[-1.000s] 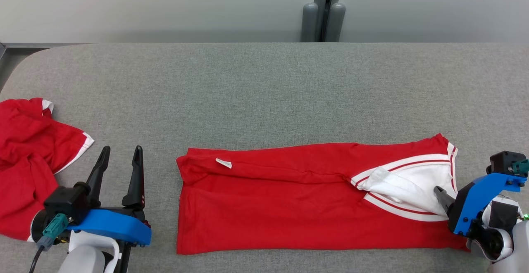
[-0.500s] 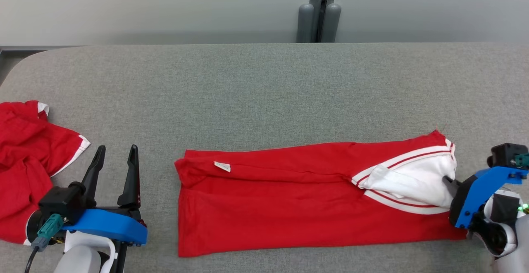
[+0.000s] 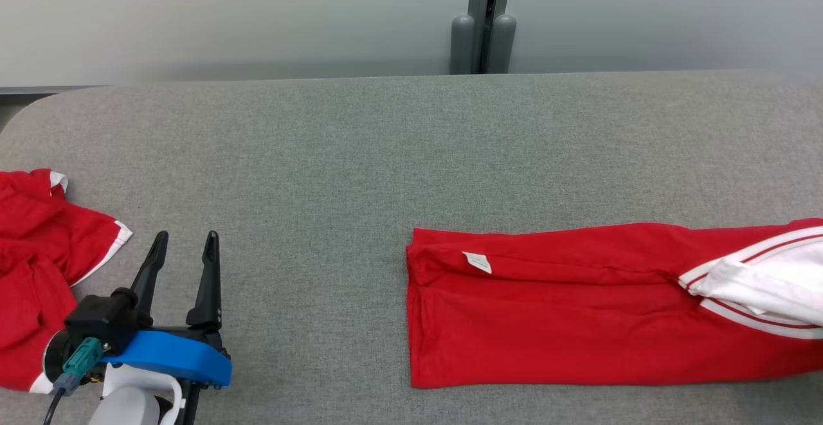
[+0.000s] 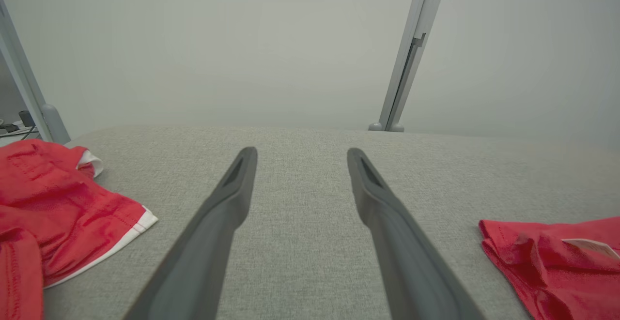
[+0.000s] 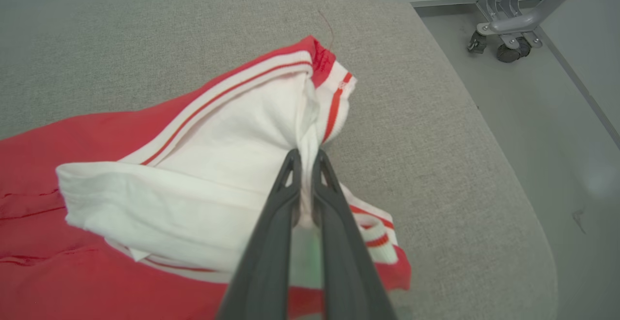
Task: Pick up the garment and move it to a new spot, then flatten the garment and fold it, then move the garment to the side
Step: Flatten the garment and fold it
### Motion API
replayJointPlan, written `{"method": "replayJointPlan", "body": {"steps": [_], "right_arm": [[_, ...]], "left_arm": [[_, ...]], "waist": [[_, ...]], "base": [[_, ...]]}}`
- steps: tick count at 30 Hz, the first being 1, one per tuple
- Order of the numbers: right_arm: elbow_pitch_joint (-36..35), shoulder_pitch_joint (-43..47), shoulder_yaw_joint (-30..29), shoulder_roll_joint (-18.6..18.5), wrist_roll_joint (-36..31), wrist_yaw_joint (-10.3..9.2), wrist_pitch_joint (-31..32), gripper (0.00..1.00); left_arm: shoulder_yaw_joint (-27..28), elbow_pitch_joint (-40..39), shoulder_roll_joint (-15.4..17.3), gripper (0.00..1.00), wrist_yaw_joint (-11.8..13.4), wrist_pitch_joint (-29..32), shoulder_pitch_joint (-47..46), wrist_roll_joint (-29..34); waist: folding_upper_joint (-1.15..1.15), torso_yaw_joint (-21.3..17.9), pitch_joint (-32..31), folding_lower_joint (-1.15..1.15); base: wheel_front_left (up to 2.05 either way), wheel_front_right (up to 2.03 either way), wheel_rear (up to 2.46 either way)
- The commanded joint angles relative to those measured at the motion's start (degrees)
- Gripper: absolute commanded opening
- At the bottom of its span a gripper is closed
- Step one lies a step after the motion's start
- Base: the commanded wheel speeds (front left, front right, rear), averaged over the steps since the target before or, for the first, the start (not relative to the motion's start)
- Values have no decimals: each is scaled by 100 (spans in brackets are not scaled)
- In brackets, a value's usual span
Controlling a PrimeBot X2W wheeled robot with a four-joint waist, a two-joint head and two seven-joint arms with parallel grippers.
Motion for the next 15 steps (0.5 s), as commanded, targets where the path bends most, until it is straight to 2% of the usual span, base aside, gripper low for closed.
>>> {"method": "replayJointPlan", "body": {"steps": [1, 3, 8, 15], "right_arm": [[-186, 150, -207, -30, -62, -1, 56, 0], [-317, 235, -279, -15, -115, -1, 81, 0], [-921, 372, -105, 287, -311, -1, 222, 0], [-1587, 483, 930, 488, -286, -1, 451, 0]], "left_arm": [[-18, -15, 0, 100, -36, -26, 44, 35], [-39, -3, 3, 100, -43, -26, 49, 52], [-67, 16, 0, 100, -51, -26, 61, 55], [-103, 63, -1, 100, -60, -27, 87, 33]], "waist": [[0, -7, -33, 0], [0, 0, -58, 0], [0, 17, -125, 0], [0, 74, -247, 0]], "base": [[0, 0, 0], [0, 0, 0], [0, 0, 0], [0, 0, 0]]}}
